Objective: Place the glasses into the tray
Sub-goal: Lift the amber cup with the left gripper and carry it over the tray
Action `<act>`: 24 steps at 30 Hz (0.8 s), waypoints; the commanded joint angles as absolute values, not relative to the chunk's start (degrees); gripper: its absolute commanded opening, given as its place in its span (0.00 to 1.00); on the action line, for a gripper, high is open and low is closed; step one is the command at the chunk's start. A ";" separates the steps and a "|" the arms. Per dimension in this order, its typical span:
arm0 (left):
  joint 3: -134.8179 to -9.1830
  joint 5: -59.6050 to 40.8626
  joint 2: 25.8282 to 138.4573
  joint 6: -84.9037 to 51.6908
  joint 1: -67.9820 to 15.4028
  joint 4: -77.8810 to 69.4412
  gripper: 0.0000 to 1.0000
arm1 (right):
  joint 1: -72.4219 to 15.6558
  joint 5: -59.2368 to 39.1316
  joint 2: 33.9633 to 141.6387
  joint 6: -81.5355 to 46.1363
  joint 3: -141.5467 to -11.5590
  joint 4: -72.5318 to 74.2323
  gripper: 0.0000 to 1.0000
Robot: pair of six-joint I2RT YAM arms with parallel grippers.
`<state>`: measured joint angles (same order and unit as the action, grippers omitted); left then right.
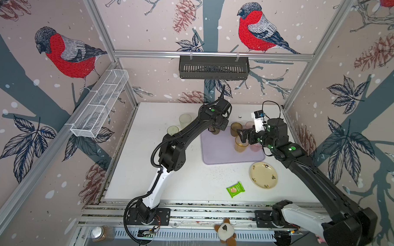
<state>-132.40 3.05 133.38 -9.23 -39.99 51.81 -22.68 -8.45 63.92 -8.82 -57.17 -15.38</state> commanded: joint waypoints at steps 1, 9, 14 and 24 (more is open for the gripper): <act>-132.98 2.05 134.05 -9.67 -40.48 52.22 0.00 | -22.48 -7.89 63.25 -9.10 -56.78 -14.24 1.00; -133.33 1.23 135.63 -9.67 -41.87 50.89 0.00 | -21.61 -7.56 62.08 -9.50 -55.20 -14.55 0.99; -134.56 1.53 137.14 -9.59 -42.36 50.63 0.00 | -21.03 -7.47 61.70 -9.63 -55.03 -14.77 1.00; -135.61 2.59 138.62 -8.61 -42.42 49.50 0.00 | -20.61 -7.38 61.38 -9.77 -55.28 -14.93 0.99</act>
